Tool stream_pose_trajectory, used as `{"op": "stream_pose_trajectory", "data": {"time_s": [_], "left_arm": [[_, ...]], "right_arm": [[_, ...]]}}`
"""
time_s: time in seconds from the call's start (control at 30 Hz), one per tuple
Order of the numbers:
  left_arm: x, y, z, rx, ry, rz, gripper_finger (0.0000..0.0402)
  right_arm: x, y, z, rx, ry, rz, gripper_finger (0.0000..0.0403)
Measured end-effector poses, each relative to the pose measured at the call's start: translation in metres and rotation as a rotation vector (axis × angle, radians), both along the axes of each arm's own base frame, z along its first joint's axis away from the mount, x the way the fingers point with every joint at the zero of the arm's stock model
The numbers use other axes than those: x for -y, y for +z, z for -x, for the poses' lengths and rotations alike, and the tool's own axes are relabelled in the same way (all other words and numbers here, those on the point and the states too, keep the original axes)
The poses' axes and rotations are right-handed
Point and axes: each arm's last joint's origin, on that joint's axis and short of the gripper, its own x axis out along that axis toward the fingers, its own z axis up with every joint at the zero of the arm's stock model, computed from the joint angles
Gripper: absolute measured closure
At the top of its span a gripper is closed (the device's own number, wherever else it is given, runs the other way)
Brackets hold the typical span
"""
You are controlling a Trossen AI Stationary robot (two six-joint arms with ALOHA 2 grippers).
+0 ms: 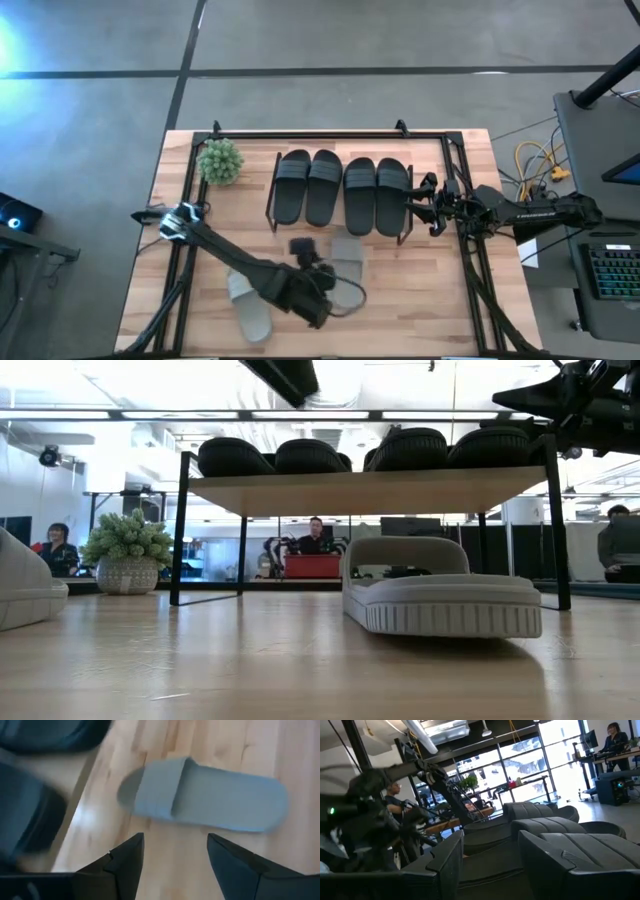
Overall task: Pick and place slides into the shelf
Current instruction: Put the gray slipper under the shelf
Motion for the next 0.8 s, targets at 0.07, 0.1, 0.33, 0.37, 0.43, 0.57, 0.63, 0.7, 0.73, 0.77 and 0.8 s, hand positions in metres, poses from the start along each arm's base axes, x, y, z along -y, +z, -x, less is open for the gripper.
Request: {"op": "stream_pose_trajectory", "data": {"time_s": [0.07,0.1,0.33,0.37,0.43,0.57,0.63,0.7,0.73,0.77,0.8], "left_arm": [[0.000,0.016,0.016,0.014,0.073,0.108,0.0198],[-0.001,0.022,0.024,0.008,0.111,0.171,0.0198],[-0.004,0.040,0.061,-0.137,0.224,0.432,0.0198],[-0.002,0.040,0.066,-0.163,0.218,0.409,0.0198],[0.005,0.037,0.075,-0.213,0.188,0.367,0.0198],[0.026,0.028,0.093,-0.299,0.126,0.289,0.0198],[0.038,0.022,0.101,-0.331,0.103,0.254,0.0198],[0.048,0.015,0.108,-0.358,0.102,0.218,0.0198],[0.052,0.013,0.112,-0.366,0.107,0.201,0.0198],[0.056,0.010,0.116,-0.375,0.120,0.186,0.0198],[0.060,0.007,0.120,-0.380,0.145,0.178,0.0198]], "right_arm": [[0.000,0.000,0.000,0.000,0.000,0.000,0.0220],[0.000,0.000,0.000,0.000,0.000,0.000,0.0220],[0.000,0.000,0.000,0.000,0.000,0.000,0.0220],[0.000,0.000,0.000,0.000,0.000,0.000,0.0220],[0.000,0.000,0.000,0.000,0.000,0.000,0.0220],[0.000,0.000,0.000,-0.001,0.000,0.000,0.0220],[0.000,0.000,0.000,0.000,0.000,0.000,0.0220],[0.000,0.000,0.000,0.000,0.000,0.000,0.0220],[0.000,0.000,0.000,0.000,0.000,0.000,0.0220],[0.000,0.000,0.000,0.000,0.000,0.000,0.0220],[0.000,0.000,0.000,-0.001,0.000,0.000,0.0220]]}}
